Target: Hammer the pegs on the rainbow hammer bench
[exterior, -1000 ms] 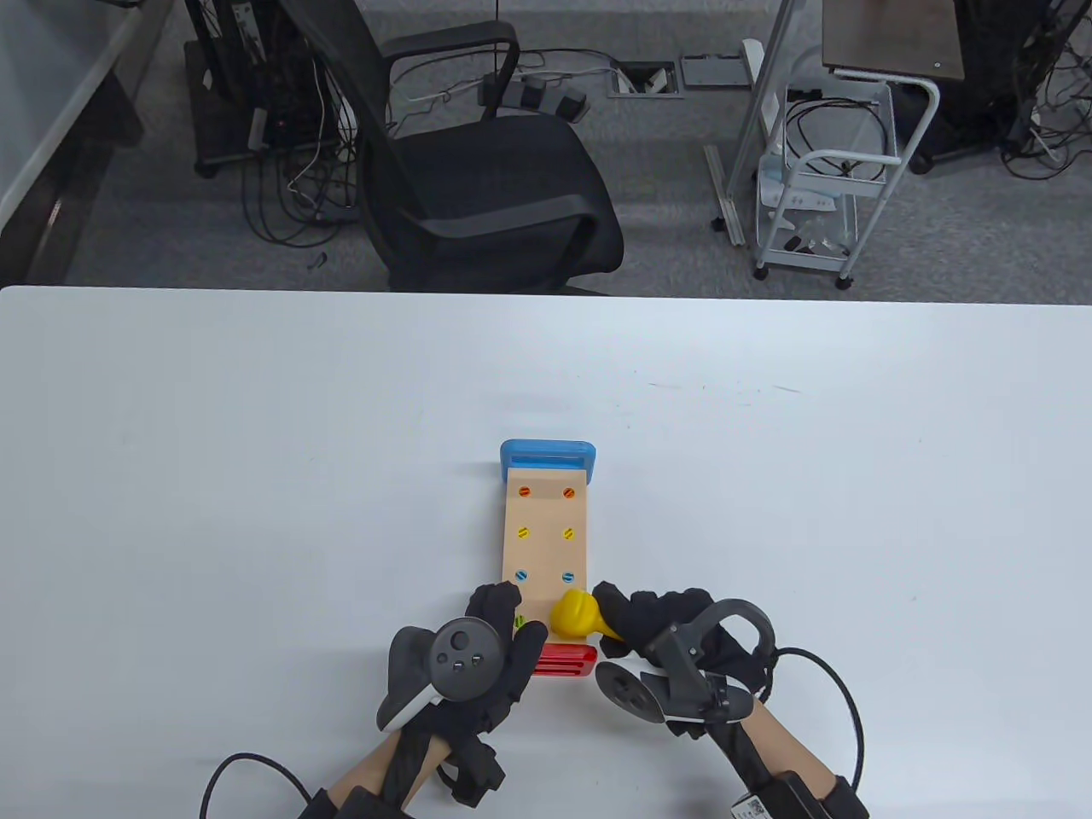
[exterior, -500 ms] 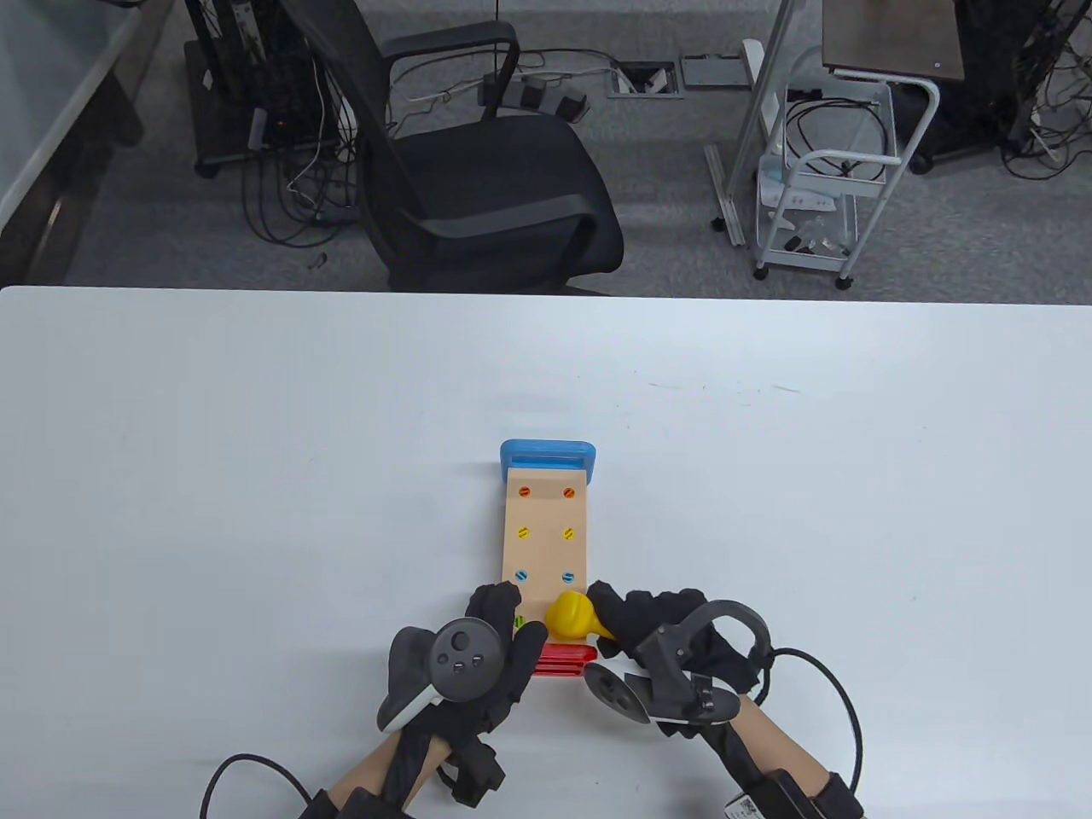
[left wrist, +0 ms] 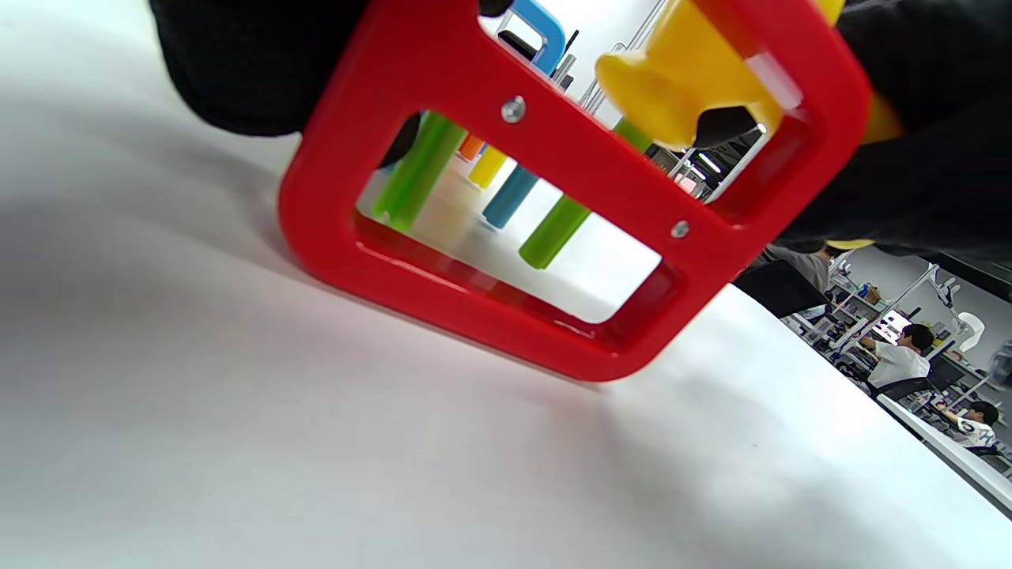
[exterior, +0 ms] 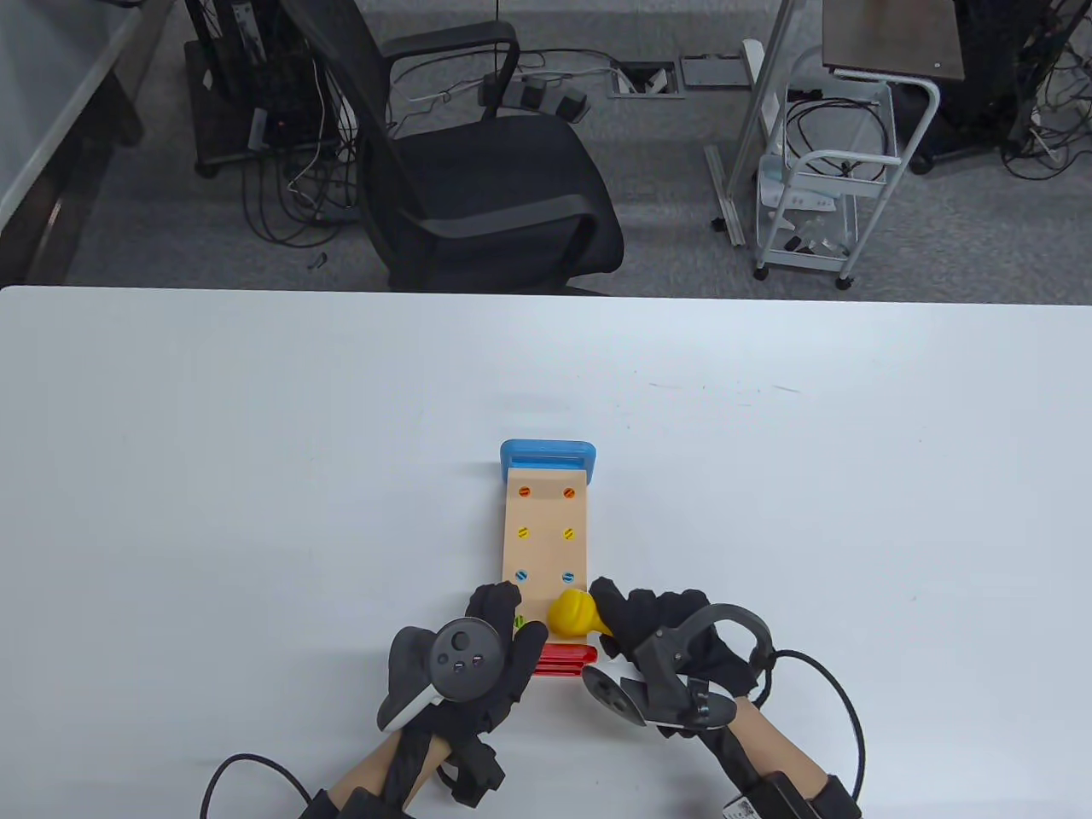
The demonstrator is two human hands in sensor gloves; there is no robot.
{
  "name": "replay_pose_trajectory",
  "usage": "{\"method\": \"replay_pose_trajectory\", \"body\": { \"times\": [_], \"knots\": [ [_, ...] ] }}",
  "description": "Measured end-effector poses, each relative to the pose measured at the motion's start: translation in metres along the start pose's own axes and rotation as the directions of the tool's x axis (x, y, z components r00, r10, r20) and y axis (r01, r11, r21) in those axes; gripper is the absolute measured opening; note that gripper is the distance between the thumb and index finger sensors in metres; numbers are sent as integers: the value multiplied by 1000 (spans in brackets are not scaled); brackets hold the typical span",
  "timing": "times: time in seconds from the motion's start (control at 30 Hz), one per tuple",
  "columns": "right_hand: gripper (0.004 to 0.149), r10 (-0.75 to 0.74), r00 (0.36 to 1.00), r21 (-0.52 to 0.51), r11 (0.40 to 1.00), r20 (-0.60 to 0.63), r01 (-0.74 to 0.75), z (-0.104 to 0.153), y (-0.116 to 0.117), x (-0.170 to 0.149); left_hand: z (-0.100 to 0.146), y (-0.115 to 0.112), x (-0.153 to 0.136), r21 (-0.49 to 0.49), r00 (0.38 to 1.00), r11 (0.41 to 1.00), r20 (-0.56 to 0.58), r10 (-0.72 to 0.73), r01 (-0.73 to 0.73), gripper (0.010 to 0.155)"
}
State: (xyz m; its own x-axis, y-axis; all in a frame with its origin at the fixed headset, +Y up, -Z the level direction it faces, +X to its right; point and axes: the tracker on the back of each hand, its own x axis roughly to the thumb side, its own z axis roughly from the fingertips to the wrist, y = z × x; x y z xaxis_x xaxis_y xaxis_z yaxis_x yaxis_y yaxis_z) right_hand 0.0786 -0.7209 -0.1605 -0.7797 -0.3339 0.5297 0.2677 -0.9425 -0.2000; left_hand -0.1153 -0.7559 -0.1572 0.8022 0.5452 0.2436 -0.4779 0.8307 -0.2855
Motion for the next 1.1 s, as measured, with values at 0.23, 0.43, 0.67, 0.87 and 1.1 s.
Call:
{"method": "replay_pose_trajectory", "body": {
  "times": [0.23,0.43,0.67,0.87,1.1],
  "knots": [
    [65,-92,996,-35,995,-6,92,1,5,-2,0,0,0,-2,1000,1000,0,1,-1,89],
    [64,-35,999,-6,999,-12,35,0,9,2,0,0,0,-2,1000,1000,0,1,-1,88],
    [65,-89,996,-147,985,-26,85,3,-9,-7,0,1,0,-1,1000,1000,0,1,-1,88],
    [64,51,998,71,996,-30,-48,-5,9,6,0,1,0,-3,1000,1000,0,-1,1,89],
    [66,-42,998,-149,988,-48,34,3,-8,-5,0,1,0,-3,1000,1000,1,0,0,89]
  ]
}}
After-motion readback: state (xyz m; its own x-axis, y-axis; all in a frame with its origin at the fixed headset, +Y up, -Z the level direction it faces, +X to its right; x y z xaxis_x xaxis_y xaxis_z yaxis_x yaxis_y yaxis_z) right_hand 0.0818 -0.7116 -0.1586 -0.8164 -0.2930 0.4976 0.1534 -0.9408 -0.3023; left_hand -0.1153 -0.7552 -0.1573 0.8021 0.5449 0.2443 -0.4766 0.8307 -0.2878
